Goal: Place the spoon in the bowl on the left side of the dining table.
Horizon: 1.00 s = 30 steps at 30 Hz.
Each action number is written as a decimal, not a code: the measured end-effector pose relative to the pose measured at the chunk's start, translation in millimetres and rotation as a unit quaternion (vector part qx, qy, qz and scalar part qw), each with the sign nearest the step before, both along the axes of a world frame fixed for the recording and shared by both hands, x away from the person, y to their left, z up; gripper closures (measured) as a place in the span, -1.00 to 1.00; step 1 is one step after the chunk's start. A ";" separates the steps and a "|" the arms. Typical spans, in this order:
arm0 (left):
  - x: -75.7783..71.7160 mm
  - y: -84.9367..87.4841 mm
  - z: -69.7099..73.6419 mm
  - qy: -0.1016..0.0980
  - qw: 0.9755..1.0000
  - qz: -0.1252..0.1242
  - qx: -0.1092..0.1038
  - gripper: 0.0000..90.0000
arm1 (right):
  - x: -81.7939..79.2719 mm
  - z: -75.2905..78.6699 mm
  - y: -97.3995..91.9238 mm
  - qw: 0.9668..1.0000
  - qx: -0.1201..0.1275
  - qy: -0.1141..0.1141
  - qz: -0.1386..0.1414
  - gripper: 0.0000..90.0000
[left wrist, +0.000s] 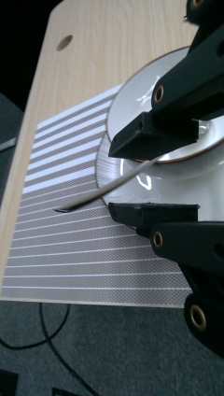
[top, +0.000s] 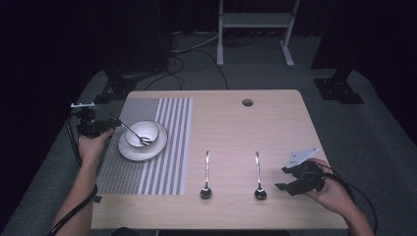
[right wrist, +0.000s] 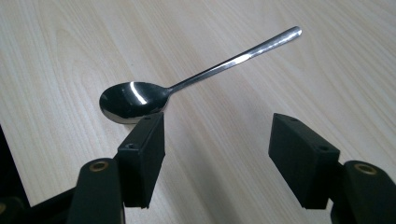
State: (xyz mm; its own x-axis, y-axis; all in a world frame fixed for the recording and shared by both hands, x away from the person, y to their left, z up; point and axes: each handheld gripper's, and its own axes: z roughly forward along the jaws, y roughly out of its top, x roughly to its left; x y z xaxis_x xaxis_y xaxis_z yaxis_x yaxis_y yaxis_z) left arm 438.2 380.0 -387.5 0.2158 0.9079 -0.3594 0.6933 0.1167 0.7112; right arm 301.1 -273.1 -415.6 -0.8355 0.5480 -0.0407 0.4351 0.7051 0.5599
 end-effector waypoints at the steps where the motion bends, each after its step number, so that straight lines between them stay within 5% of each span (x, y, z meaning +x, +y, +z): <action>1: -1.1 1.1 -1.2 0.002 1.000 0.002 -0.001 0.43 | 0.0 -0.1 -0.3 1.000 0.001 0.000 -0.001 -0.22; 11: -17.4 4.2 -1.2 -0.003 1.000 -0.016 0.006 0.35 | 1.5 -2.3 -3.2 1.000 0.005 0.001 -0.007 -0.23; 30: -46.0 -31.0 1.1 -0.024 0.995 -0.086 0.045 0.10 | 6.8 -3.3 -9.4 1.000 0.013 -0.003 -0.027 -0.30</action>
State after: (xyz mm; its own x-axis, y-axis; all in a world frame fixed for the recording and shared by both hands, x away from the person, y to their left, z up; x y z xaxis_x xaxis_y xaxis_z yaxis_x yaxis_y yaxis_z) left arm 392.2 349.0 -386.4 0.3859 0.8839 -0.2641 0.6624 -0.0662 0.7463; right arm 307.9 -282.6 -418.9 -0.8044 0.5933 -0.0301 0.4690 0.6653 0.5808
